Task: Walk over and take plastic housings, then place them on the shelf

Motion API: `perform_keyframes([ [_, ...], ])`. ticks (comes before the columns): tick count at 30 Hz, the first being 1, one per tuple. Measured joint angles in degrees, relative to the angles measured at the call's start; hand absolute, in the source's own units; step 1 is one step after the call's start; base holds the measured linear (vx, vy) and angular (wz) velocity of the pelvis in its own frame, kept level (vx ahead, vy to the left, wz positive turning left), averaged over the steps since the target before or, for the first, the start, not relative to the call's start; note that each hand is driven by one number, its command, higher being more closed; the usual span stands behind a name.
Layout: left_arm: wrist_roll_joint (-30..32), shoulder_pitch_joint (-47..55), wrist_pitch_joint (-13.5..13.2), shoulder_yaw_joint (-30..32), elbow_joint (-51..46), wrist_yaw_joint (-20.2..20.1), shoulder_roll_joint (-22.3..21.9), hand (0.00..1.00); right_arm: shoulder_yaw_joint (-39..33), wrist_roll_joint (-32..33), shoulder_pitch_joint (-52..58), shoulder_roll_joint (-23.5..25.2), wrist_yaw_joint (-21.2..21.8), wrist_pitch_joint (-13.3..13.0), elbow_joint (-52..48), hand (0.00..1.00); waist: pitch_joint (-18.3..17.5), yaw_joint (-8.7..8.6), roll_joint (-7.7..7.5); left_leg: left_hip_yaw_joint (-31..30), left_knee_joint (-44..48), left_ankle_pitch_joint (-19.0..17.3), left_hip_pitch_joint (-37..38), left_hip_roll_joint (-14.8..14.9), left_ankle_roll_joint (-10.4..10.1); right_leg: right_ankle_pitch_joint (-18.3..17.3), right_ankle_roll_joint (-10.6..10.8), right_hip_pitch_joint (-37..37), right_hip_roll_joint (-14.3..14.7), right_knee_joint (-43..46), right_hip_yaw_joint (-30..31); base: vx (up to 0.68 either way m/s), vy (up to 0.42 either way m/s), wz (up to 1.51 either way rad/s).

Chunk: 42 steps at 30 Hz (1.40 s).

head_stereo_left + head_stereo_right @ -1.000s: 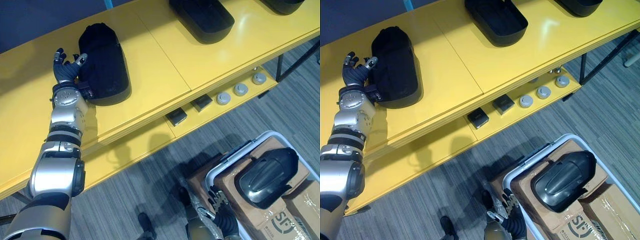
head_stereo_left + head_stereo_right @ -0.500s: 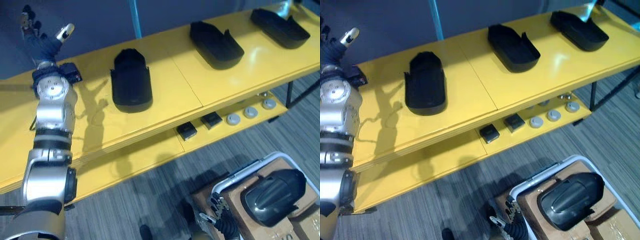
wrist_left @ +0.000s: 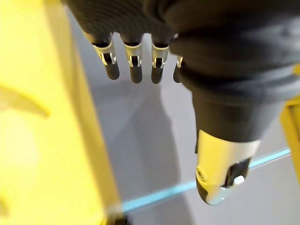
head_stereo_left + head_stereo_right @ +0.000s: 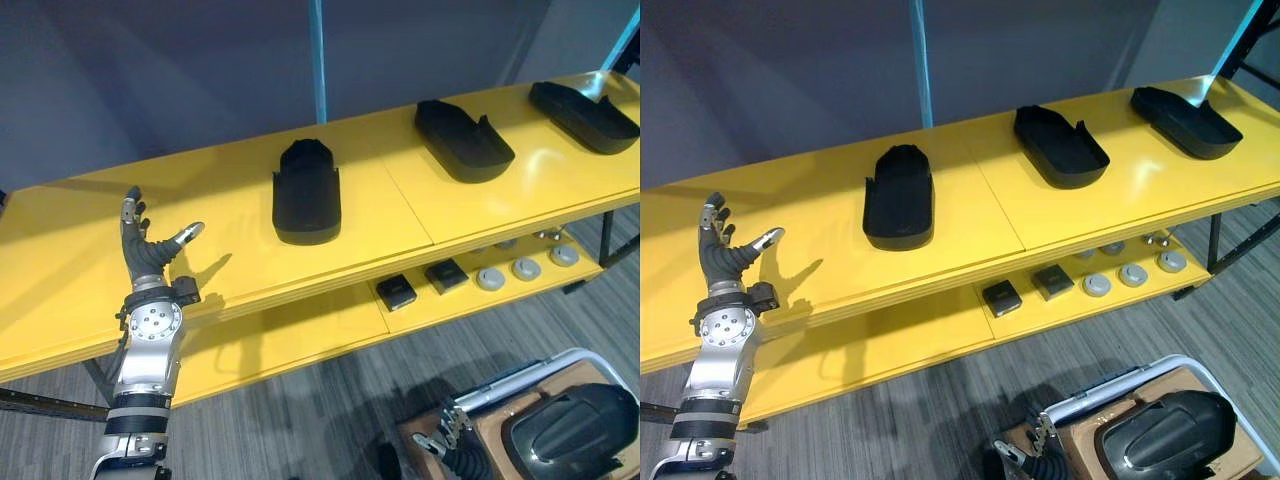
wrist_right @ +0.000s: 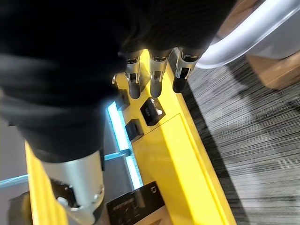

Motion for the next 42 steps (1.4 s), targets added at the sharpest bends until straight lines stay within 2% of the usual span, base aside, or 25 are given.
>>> perform_keyframes([
  [3, -6.16, -0.38, -0.92, -2.89, 2.63, -2.87, 0.05, 0.0, 0.05, 0.01, -0.07, -0.01, -0.35, 0.0, -0.02, 0.0, 0.02, -1.12, 0.0, 0.85, 0.03, 0.0, -0.87, 0.11, 0.0, 0.22, -0.23, -1.39, 0.2, 0.04, 0.87, 0.05, 0.007, -0.15],
  [7, -12.99, -2.27, -2.41, -6.3, 4.95, -6.28, 0.21, 0.0, 0.08, 0.06, -0.22, -0.05, -0.91, 0.0, -0.01, 0.0, 0.41, -1.48, -0.01, 3.8, 0.09, -0.06, -1.01, 0.46, -0.03, 0.68, -0.33, -3.06, 0.5, 0.15, 3.43, 0.03, 0.014, -0.37],
  [9, -15.17, -3.74, -2.78, -7.71, 5.88, -7.52, 0.27, 0.0, 0.17, 0.08, -0.39, -0.06, -1.25, -0.02, -0.01, 0.0, 0.63, -2.68, 0.0, 4.12, 0.16, -0.36, -0.98, 0.81, -0.36, 0.7, -0.37, -3.29, 0.86, 0.25, 3.99, 0.01, 0.005, -0.21],
  [13, -18.54, -5.26, -4.23, -8.97, 5.98, -8.51, 0.27, 0.0, 0.14, 0.07, -0.43, -0.17, -1.89, -0.02, 0.18, 0.0, 1.96, -2.9, 0.32, 6.74, 0.35, -0.72, -0.69, 1.16, -0.55, 0.87, -0.56, -4.63, 1.57, 0.92, 6.32, 0.0, 0.013, -0.29],
  [15, -19.74, -5.37, -4.55, -9.41, 5.99, -9.11, 0.27, 0.0, 0.14, 0.07, -0.5, -0.18, -1.89, -0.02, 0.17, 0.0, 2.04, -3.67, 0.4, 6.81, 0.35, -0.76, -0.66, 1.36, -0.61, 0.9, -0.58, -4.65, 1.77, 1.02, 6.33, 0.0, 0.006, -0.05],
  [22, -25.49, -5.34, -4.97, -10.74, 6.0, -12.92, 0.4, 0.0, 0.04, 0.06, -0.49, -0.23, -1.64, -0.02, 0.27, 0.0, 2.79, -3.9, 0.56, 8.28, 0.34, -1.3, 0.71, 1.73, -1.2, 0.99, -0.7, -4.14, 2.33, 1.03, 7.69, 0.0, 0.019, -0.11],
  [26, -25.38, -5.35, -5.34, -11.23, 5.99, -13.22, 0.38, 0.0, 0.05, -0.07, -0.49, -0.38, -1.61, -0.02, 0.93, 0.0, 2.85, -3.94, 0.63, 8.29, 0.34, -1.34, 0.73, 1.77, -1.2, 0.99, -0.69, -4.09, 2.37, 0.98, 7.68, 0.0, 0.0, 0.0],
  [29, -22.38, -5.35, -5.2, -10.55, 5.66, -11.33, -0.91, 0.0, 0.16, -0.94, -0.49, -0.36, -1.61, -0.02, 1.28, 0.0, 2.86, -3.94, 0.64, 8.02, 0.34, -1.33, 0.74, 1.76, -1.19, 0.99, -0.68, -3.95, 2.33, 0.93, 7.51, 0.0, 0.006, 0.01],
  [30, -18.58, -5.3, -5.11, -9.73, 4.89, -8.93, -2.63, 0.0, 0.16, -0.94, -0.5, -0.34, -1.64, -0.03, 1.72, 0.0, 2.87, -3.88, 0.65, 7.93, 0.34, -1.33, 0.73, 1.76, -1.19, 0.99, -0.68, -3.87, 2.29, 0.92, 7.37, 0.02, 0.026, 0.08],
  [31, -13.27, -4.34, -4.9, -8.02, 1.41, -5.13, -6.24, 0.0, 0.17, -0.96, -0.49, -0.27, -1.74, -0.03, 2.45, 0.0, 2.91, -3.84, 0.67, 7.61, 0.33, -1.32, 0.66, 1.75, -1.18, 0.99, -0.68, -3.79, 2.22, 0.9, 7.07, 0.02, 0.021, 0.09],
  [32, -11.26, -3.58, -4.87, -7.74, -0.79, -3.95, -7.5, 0.0, 0.15, -0.96, -0.46, -0.17, -1.79, -0.03, 2.48, 0.0, 2.99, -3.88, 0.71, 7.3, 0.33, -1.32, 0.62, 1.74, -1.18, 0.98, -0.68, -3.75, 2.2, 0.89, 6.93, 0.02, 0.026, 0.17],
  [33, -6.55, -1.63, -4.91, -7.81, -6.99, -1.65, -11.02, 0.0, 0.1, -0.97, -0.37, 0.02, -1.89, -0.07, 2.47, 0.0, 3.21, -4.04, 1.01, 6.65, 0.2, -1.3, 0.55, 1.74, -1.16, 0.98, -0.67, -3.48, 2.18, 0.84, 6.17, 0.02, 0.016, 0.16],
  [35, -3.08, 0.07, -5.23, -8.06, -13.01, 0.0, -14.76, 0.0, 0.2, -0.97, -0.38, 0.1, -1.89, -0.11, 2.46, 0.0, 3.43, -3.86, 1.24, 6.56, 0.0, -1.27, 0.77, 1.75, -1.12, 0.94, -0.62, -3.18, 2.19, 0.81, 5.95, 0.01, 0.016, 0.11],
  [36, 0.42, 1.42, -6.01, -9.05, -17.2, 1.57, -16.92, 1.0, 0.27, -0.97, -0.37, 0.27, -1.88, -0.15, 2.45, 0.0, 3.56, -3.85, 1.46, 6.5, -0.01, -1.27, 0.92, 1.74, -1.12, 0.87, -0.53, -2.95, 2.18, 0.78, 5.87, 0.01, 0.013, 0.03],
  [38, 4.02, 2.45, -7.28, -11.91, -21.62, 2.75, -18.64, 1.0, 0.34, -0.97, -0.37, 0.53, -1.83, -0.18, 2.45, 0.0, 3.7, -3.84, 1.73, 6.49, -0.03, -1.26, 0.96, 1.74, -1.11, 0.84, -0.5, -2.88, 2.18, 0.78, 5.83, 0.0, 0.0, 0.0],
  [42, 7.39, 2.35, -8.46, -18.36, -23.6, 1.53, -21.05, 1.0, 0.58, -0.94, -0.36, 0.53, -1.66, -0.23, 2.45, 0.0, 3.7, -3.97, 1.79, 6.5, -0.11, -1.16, 0.93, 1.75, -1.02, 0.82, -0.46, -2.76, 2.23, 0.79, 5.83, 0.0, 0.0, 0.0],
])
